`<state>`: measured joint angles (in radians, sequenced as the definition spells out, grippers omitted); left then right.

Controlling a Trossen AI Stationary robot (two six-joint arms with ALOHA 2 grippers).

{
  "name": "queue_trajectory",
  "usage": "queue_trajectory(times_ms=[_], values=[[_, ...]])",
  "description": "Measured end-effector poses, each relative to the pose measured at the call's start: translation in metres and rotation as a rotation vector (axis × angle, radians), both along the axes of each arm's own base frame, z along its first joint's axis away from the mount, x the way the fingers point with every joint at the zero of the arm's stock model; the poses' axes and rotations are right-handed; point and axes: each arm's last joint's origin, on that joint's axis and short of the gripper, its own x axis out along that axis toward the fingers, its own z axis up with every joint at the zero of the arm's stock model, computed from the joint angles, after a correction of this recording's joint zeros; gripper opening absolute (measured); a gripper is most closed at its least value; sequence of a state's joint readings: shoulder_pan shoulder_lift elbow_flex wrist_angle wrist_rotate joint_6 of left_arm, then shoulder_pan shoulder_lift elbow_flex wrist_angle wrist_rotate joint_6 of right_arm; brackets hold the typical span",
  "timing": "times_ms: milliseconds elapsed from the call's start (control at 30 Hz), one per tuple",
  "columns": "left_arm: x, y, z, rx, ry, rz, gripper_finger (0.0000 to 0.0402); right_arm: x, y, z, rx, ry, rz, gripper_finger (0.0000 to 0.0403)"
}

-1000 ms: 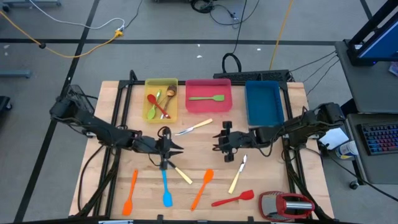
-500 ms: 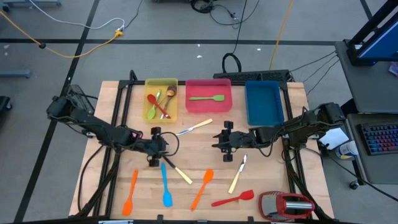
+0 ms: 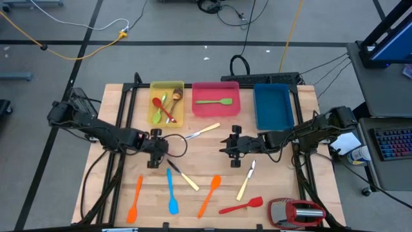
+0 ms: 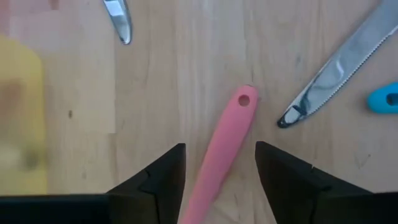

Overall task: Pick & Place Kitchen Items
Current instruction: Put the pink spatula into the red bin

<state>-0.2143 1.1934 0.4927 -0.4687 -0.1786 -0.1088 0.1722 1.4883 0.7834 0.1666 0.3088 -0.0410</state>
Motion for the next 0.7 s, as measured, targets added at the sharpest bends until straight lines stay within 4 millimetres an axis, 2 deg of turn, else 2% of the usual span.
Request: queue_trajectory(times_ms=[467, 567, 700], values=[[0.009, 0.006, -0.019, -0.016, 0.106, -0.017, 0.0188, 0.001, 0.000, 0.001, 0.002, -0.009, 0.001, 0.0155], [0.009, 0.006, -0.020, -0.022, 0.101, -0.022, 0.0165, 0.001, 0.000, 0.001, 0.002, -0.011, 0.000, 0.0155], [0.010, 0.005, -0.020, -0.050, 0.093, -0.033, 0.0112, 0.002, 0.000, 0.003, 0.006, -0.034, 0.000, 0.0155]])
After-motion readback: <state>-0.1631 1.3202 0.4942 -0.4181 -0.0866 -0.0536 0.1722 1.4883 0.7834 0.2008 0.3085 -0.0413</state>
